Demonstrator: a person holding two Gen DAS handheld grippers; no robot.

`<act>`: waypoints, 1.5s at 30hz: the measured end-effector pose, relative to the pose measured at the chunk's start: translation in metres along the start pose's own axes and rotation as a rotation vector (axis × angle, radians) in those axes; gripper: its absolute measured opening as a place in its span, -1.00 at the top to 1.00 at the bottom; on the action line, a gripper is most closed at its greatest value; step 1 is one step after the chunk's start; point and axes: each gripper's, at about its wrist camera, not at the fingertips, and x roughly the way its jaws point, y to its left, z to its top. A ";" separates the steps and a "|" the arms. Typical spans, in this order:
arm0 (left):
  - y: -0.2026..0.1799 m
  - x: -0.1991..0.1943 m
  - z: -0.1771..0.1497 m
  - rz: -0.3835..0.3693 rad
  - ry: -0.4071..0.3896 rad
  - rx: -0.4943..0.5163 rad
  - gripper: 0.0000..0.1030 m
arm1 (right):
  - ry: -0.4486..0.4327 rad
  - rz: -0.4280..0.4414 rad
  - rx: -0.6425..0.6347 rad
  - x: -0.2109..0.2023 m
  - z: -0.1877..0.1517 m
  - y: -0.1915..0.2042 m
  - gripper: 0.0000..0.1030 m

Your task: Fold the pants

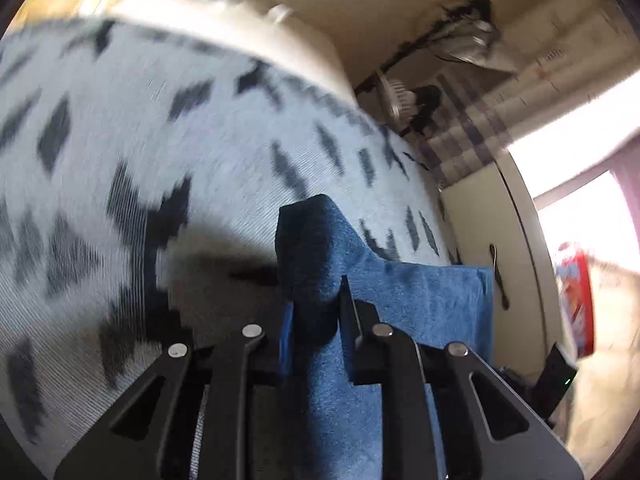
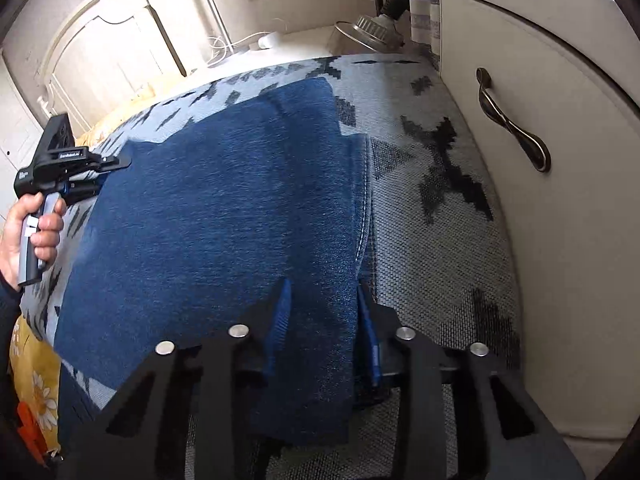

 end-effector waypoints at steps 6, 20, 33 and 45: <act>0.014 0.012 0.001 0.025 0.030 -0.054 0.29 | -0.040 0.007 0.063 -0.002 -0.010 -0.001 0.42; -0.120 -0.046 -0.131 0.218 -0.227 0.430 -0.37 | -0.283 -0.180 -0.141 -0.057 0.029 0.078 -0.51; -0.130 0.017 -0.140 0.429 -0.005 0.377 -0.18 | -0.057 -0.193 -0.013 0.071 0.112 0.029 -0.38; -0.127 0.027 -0.144 0.534 0.012 0.388 -0.24 | -0.191 -0.160 0.008 0.035 0.095 0.036 -0.47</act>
